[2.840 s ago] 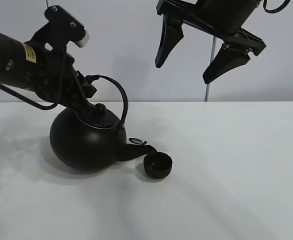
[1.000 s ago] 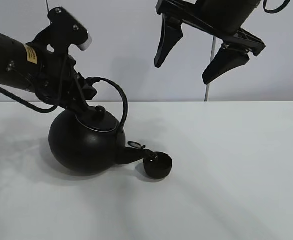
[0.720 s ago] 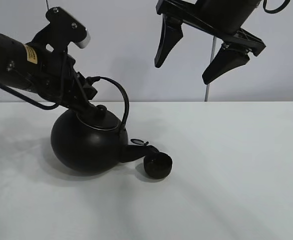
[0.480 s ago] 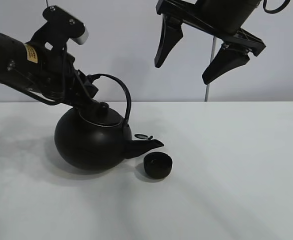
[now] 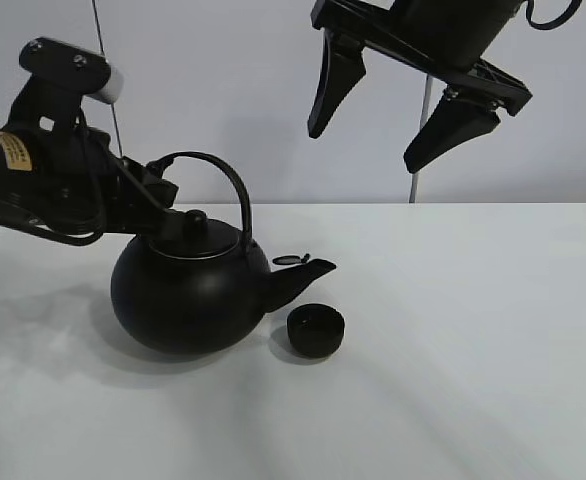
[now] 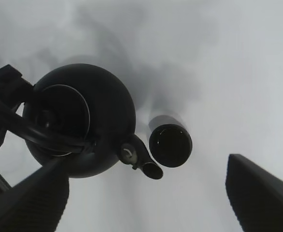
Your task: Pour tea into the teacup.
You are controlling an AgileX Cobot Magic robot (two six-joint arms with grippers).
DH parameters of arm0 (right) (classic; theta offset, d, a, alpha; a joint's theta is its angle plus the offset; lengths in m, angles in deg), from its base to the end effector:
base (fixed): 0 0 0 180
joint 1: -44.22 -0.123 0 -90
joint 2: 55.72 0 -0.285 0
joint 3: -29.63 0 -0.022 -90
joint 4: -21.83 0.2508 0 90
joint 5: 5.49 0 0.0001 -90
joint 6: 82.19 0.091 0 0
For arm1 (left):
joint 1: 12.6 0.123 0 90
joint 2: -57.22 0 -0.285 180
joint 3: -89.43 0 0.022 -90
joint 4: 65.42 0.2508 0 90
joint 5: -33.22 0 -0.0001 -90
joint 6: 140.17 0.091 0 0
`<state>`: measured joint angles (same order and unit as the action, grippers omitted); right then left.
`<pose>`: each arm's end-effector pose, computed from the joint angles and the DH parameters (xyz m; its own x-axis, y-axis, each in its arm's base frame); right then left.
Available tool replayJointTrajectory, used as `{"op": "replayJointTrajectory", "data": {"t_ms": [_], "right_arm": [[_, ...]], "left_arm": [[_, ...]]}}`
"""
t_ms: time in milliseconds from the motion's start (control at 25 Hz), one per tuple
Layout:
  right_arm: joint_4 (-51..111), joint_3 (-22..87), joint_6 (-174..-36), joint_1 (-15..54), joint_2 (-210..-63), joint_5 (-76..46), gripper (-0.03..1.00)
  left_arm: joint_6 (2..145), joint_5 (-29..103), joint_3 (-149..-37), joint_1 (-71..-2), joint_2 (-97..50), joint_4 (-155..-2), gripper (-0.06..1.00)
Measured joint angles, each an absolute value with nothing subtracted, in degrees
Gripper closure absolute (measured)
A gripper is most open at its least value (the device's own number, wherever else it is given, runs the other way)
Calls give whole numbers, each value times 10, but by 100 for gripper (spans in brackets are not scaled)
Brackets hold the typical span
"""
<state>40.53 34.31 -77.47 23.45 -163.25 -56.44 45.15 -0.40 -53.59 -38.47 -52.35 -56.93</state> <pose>0.3437 0.1546 0.2824 -0.9227 -0.0513 -0.3820 -0.1940 0.9183 0.3452 0.2985 -0.1530 0.1586 -0.2385 0.3536 -0.9045 0.5669 0.8069 0.1660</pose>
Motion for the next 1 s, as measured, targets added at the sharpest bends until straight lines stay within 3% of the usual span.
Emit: {"op": "replayJointTrajectory", "data": {"t_ms": [520, 1000], "right_arm": [[414, 343, -775, 235, -1633, -571, 36], [418, 343, -775, 235, -1633, -581, 36]], "left_arm": [[494, -153, -434, -381, -505, -689, 84], [502, -220, -378, -371, -504, -689, 84]]}}
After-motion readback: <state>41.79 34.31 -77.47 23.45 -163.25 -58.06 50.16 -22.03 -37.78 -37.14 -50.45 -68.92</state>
